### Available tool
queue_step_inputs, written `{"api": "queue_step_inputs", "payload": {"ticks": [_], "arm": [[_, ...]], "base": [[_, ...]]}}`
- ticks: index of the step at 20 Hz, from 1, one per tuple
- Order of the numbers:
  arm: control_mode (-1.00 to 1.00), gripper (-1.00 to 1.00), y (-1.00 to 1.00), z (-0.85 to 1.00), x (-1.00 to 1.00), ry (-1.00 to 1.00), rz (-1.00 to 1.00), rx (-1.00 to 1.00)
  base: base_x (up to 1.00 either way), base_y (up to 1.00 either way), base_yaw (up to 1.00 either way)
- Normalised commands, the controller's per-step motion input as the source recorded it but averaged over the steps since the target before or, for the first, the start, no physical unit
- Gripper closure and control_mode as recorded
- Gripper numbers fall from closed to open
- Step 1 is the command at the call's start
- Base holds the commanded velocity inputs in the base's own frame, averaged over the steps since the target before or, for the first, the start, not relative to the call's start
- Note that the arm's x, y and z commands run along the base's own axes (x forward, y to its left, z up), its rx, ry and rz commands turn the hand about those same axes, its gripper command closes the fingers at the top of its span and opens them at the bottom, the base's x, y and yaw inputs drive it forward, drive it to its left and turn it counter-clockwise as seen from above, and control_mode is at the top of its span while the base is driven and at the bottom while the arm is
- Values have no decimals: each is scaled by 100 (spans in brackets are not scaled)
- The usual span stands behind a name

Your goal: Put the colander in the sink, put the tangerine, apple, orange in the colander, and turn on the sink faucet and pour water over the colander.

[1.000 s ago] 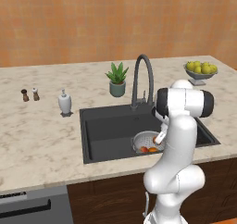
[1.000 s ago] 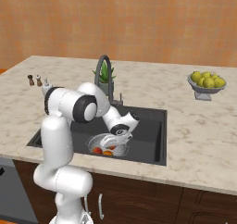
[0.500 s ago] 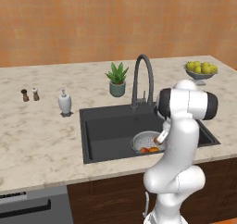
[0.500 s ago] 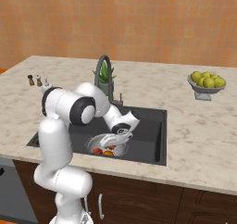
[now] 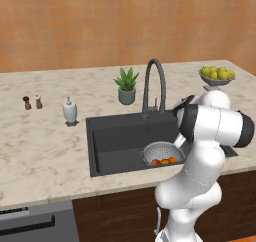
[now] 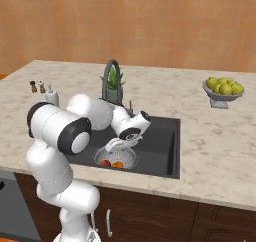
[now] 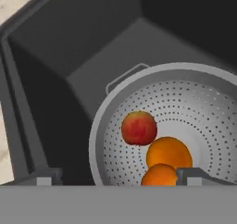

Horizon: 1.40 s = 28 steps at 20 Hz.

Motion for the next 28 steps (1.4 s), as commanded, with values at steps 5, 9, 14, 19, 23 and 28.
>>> {"api": "queue_step_inputs", "payload": {"ticks": [5,9,14,19,23,28], "arm": [[-100,-100,0,86,-33,-15,2,0],[-100,-100,-2,81,-35,-19,5,0],[-100,-100,-7,66,-44,-20,9,0],[-100,-100,-8,66,-26,-18,2,0],[-100,-100,-13,49,-14,-9,1,0],[-100,-100,-15,41,-10,-6,1,0]], "base": [[0,0,0],[0,0,0],[0,0,0],[0,0,0],[0,0,0],[0,0,0]]}}
